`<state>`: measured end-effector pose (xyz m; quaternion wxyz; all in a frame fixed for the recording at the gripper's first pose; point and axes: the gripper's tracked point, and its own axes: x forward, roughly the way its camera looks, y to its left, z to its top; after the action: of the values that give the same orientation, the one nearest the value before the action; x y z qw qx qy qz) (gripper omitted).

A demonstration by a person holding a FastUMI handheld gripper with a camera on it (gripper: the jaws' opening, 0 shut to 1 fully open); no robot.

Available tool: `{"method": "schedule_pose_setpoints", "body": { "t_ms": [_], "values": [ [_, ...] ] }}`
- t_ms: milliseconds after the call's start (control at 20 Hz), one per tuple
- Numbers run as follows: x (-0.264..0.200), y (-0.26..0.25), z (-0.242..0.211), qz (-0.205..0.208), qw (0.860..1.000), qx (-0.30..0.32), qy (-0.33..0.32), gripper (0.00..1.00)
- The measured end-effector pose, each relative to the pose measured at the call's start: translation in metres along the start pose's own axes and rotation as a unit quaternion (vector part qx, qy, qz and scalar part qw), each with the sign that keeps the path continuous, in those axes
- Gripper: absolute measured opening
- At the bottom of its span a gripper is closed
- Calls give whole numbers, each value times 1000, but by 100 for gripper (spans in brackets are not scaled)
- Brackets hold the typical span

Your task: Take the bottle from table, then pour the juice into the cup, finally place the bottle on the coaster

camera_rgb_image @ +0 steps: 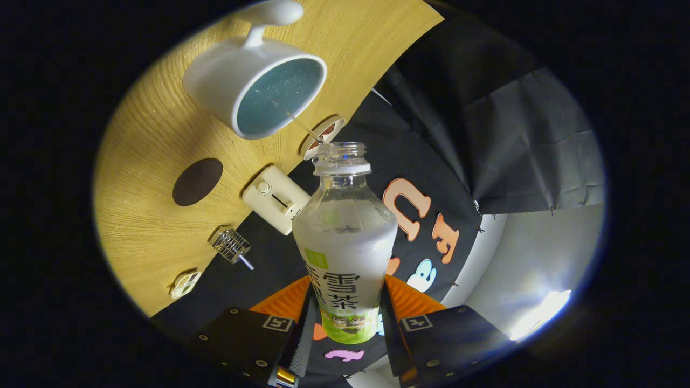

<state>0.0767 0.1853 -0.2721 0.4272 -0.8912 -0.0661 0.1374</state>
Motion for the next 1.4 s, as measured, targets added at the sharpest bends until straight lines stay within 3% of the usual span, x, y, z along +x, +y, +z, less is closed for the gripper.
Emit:
{"method": "schedule_pose_setpoints", "body": {
  "t_ms": [650,1050,1150,1300,1400],
  "values": [
    [-4,5,7,13,1000,14,-7,58],
    [-12,35,13,64,989,131,2,58],
    [-16,49,7,86,979,184,12,58],
    [-16,62,10,111,953,280,24,58],
    [-12,65,12,119,929,350,34,59]
  ]
}}
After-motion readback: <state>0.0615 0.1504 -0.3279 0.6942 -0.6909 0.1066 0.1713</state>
